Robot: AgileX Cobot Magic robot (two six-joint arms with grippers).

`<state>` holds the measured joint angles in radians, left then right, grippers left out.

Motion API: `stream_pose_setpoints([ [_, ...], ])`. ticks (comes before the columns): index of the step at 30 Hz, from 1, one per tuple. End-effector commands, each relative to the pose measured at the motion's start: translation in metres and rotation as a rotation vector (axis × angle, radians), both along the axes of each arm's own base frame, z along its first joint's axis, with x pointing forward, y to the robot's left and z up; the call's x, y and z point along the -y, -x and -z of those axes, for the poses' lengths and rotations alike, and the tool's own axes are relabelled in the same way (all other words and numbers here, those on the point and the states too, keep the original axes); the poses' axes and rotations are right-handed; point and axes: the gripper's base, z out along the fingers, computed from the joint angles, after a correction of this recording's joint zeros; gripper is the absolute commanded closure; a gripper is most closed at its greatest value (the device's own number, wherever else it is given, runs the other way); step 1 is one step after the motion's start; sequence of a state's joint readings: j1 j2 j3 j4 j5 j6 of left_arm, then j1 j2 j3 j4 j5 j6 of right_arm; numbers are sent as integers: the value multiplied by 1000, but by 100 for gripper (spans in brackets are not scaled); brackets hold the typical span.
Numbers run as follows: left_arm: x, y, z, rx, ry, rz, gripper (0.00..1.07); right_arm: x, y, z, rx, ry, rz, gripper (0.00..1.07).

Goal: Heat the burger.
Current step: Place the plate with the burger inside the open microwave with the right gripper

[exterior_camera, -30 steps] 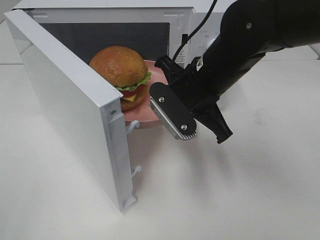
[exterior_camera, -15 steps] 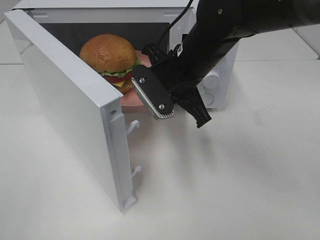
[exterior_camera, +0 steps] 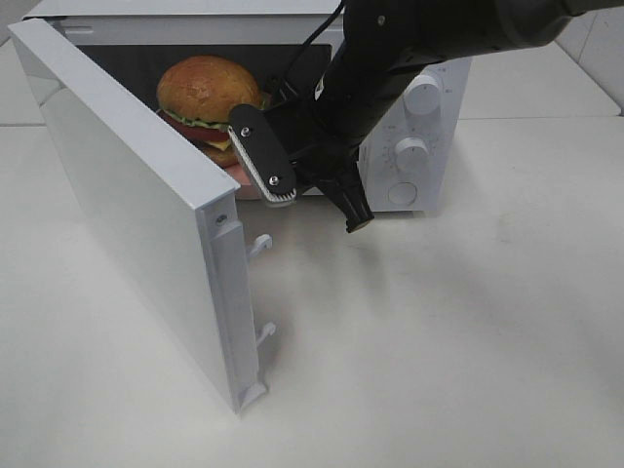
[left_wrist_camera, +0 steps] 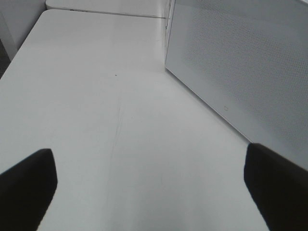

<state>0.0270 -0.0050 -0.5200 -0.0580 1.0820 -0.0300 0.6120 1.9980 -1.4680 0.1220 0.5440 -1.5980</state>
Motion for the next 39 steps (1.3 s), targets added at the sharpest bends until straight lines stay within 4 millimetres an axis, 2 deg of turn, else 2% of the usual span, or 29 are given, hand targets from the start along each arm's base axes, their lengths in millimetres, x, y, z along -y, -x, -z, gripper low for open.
stream_pose_setpoints([
  [1,0,3,0,35,2,4,9,-6,-8,-12,63,-55,23,107],
  [13,0,3,0,35,2,4,9,-19,-30,-6,78,-76,75,107],
  [18,0,3,0,35,2,4,9,-27,-45,-1,75,-64,120,107],
  [27,0,3,0,35,2,4,9,-37,-65,-2,105,-86,176,107],
  [39,0,3,0,35,2,4,9,-50,-84,18,106,-95,199,107],
])
